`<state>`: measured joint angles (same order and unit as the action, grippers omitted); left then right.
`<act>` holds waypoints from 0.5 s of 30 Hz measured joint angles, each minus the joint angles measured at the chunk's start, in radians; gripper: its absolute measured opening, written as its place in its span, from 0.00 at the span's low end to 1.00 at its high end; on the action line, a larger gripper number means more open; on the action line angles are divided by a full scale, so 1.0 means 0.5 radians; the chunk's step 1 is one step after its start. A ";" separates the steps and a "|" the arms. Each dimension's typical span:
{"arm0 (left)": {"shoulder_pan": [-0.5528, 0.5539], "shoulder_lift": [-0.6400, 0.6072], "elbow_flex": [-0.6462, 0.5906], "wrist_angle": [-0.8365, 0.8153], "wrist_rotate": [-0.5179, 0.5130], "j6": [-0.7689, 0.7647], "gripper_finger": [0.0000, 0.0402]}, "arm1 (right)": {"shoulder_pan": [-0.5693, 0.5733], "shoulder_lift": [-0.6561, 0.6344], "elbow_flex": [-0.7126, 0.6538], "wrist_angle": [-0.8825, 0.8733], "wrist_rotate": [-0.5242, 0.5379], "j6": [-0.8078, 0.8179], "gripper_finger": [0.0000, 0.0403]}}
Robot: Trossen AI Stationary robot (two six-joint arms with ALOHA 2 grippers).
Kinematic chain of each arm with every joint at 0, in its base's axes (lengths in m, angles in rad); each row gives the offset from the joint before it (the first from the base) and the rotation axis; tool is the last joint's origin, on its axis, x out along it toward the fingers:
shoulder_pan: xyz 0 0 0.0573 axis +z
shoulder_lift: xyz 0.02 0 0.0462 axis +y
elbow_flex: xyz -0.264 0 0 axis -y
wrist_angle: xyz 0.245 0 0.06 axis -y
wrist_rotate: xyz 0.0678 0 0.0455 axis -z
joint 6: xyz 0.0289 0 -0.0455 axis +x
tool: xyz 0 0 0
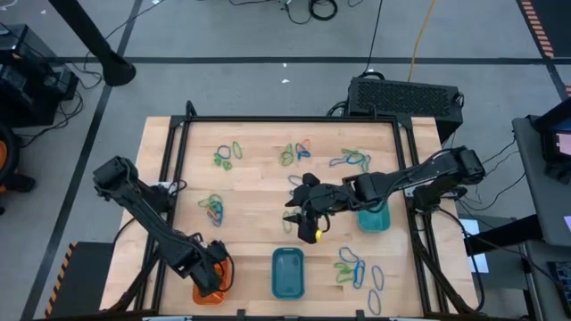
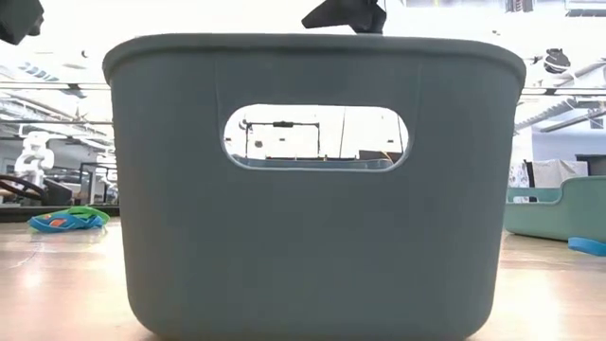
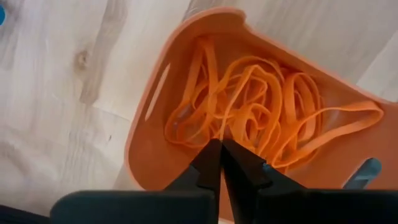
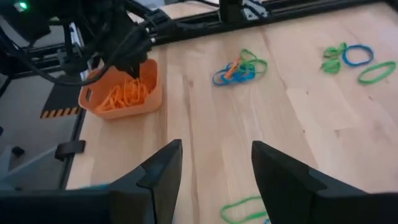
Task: Sort rubber bands into baskets
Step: Put the orange rubber band into the orange bin
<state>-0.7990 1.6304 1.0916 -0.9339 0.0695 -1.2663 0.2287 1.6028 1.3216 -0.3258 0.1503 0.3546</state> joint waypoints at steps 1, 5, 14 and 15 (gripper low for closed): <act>0.000 0.001 0.000 -0.001 0.001 0.013 0.07 | 0.000 0.007 0.001 -0.010 0.000 0.005 0.46; 0.000 -0.009 0.001 -0.002 0.012 0.091 0.14 | 0.000 0.043 0.000 -0.019 -0.008 0.008 0.46; 0.041 -0.086 0.002 -0.062 0.169 0.340 0.37 | 0.000 0.075 -0.001 -0.017 -0.044 0.007 0.46; 0.055 -0.109 0.002 -0.073 0.179 0.376 0.39 | 0.000 0.074 -0.001 -0.014 -0.044 0.007 0.46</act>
<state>-0.7716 1.5757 1.0927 -0.9707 0.1593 -1.0783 0.2287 1.6398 1.3212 -0.3330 0.1281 0.3580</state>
